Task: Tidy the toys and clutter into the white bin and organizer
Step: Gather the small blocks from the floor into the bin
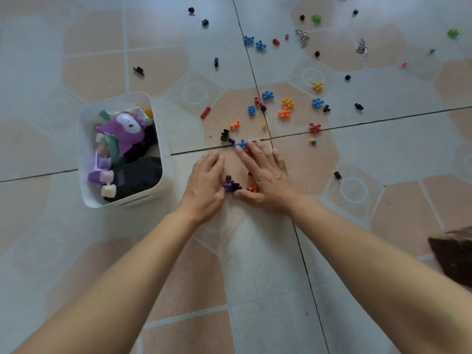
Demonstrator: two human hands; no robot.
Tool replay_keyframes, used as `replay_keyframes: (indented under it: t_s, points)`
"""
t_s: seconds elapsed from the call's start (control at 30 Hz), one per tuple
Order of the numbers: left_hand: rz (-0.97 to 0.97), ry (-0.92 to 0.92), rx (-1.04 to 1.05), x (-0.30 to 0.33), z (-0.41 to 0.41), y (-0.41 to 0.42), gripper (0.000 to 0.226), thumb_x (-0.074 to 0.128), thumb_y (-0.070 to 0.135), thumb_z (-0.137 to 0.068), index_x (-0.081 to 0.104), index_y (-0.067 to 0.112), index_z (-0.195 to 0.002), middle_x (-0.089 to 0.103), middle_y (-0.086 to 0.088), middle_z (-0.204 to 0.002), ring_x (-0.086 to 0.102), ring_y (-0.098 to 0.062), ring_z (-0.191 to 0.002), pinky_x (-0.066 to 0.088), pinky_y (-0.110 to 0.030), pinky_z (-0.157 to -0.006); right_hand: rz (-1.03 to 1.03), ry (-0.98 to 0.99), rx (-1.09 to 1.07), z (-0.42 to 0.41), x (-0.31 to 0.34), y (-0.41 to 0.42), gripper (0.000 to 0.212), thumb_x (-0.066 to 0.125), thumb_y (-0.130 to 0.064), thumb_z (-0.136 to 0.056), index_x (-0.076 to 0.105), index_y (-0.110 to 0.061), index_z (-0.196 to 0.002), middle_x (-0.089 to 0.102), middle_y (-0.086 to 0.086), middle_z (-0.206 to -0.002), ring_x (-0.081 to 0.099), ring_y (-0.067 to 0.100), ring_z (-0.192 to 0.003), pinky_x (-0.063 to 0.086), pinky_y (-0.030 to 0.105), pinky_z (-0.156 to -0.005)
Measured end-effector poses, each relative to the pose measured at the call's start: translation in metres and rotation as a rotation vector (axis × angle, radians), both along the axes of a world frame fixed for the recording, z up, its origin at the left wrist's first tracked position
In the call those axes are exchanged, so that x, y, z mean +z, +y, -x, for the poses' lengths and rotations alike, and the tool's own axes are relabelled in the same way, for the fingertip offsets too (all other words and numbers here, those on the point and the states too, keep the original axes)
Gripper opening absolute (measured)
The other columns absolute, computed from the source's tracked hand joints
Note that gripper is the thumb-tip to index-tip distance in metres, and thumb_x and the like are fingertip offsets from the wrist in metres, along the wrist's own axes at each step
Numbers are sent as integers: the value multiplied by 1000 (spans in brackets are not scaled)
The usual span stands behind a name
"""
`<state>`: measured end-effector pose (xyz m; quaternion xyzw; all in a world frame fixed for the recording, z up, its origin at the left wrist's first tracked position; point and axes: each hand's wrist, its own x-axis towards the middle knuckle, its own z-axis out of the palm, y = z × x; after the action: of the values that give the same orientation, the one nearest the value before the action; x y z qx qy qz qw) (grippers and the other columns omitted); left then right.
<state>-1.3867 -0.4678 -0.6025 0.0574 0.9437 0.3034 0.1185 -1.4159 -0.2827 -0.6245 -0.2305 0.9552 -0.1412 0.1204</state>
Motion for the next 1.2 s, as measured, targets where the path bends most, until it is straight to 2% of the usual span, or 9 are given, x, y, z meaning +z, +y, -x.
replay_keyframes:
  t_s: [0.1, 0.2, 0.33, 0.5, 0.63, 0.77, 0.93, 1.07, 1.2]
  points:
    - [98, 58, 33, 1, -7, -3, 60, 63, 24, -80, 48, 9, -136, 44, -8, -142, 37, -34, -124, 34, -44, -105, 47, 88, 21, -7, -3, -4, 82, 38, -68, -78, 31, -27, -149, 27, 6, -155, 24, 26, -141, 18, 41, -110]
    - [66, 79, 61, 5, -10, -1, 47, 70, 14, -78, 58, 9, -123, 50, -13, -123, 44, -35, -109, 36, -33, -96, 137, 185, 8, -20, -6, -9, 61, 46, -53, -83, 51, -22, -135, 48, 9, -136, 37, 24, -119, 29, 39, -94]
    - [64, 24, 96, 9, -8, 6, 37, 69, 12, -80, 61, 10, -116, 50, -12, -113, 45, -30, -106, 36, -27, -89, 232, 258, -7, -29, -8, -16, 41, 54, -39, -86, 61, -15, -119, 57, 10, -110, 44, 27, -101, 45, 41, -76]
    - [38, -38, 164, 11, -5, 14, 21, 66, 13, -79, 63, 11, -99, 54, -9, -106, 51, -26, -100, 34, -21, -77, 222, 412, 42, -35, -10, -25, 18, 63, -26, -89, 67, -9, -91, 57, 9, -79, 53, 25, -64, 43, 37, -47]
    - [25, -40, 170, 16, -5, 15, 14, 66, 7, -75, 66, 10, -88, 60, -7, -96, 57, -24, -88, 39, -25, -72, 199, 446, 44, -30, -4, -26, 29, 52, -33, -92, 67, -10, -82, 56, 6, -69, 51, 22, -46, 35, 29, -36]
    - [-86, -62, 261, 19, -4, 15, 14, 67, 8, -72, 70, 13, -85, 71, -7, -85, 66, -26, -82, 54, -34, -73, 272, 320, 50, -22, 4, -26, 31, 47, -31, -88, 66, -7, -82, 57, 7, -67, 53, 26, -42, 41, 30, -34]
    - [-324, -42, 332, 51, 1, 10, 12, 69, 6, -75, 71, 14, -83, 72, -7, -76, 69, -25, -75, 58, -43, -74, 442, 238, -50, -13, 41, -33, 27, 47, -21, -87, 66, -3, -85, 63, 8, -70, 56, 22, -53, 49, 36, -48]
    - [-391, 17, 376, 101, 15, -31, 11, 70, 4, -78, 71, 11, -87, 71, -7, -77, 70, -21, -73, 60, -42, -74, 555, 191, -69, 3, 94, -71, 10, 58, -7, -85, 67, -2, -87, 65, 8, -66, 56, 17, -53, 41, 20, -51]
    - [-361, 38, 487, 125, 17, -93, 15, 69, 1, -78, 71, 13, -88, 70, -10, -77, 71, -26, -73, 60, -43, -76, 664, 123, -102, 22, 116, -137, 12, 58, -12, -85, 67, -4, -87, 68, 9, -69, 63, 25, -61, 50, 36, -58]
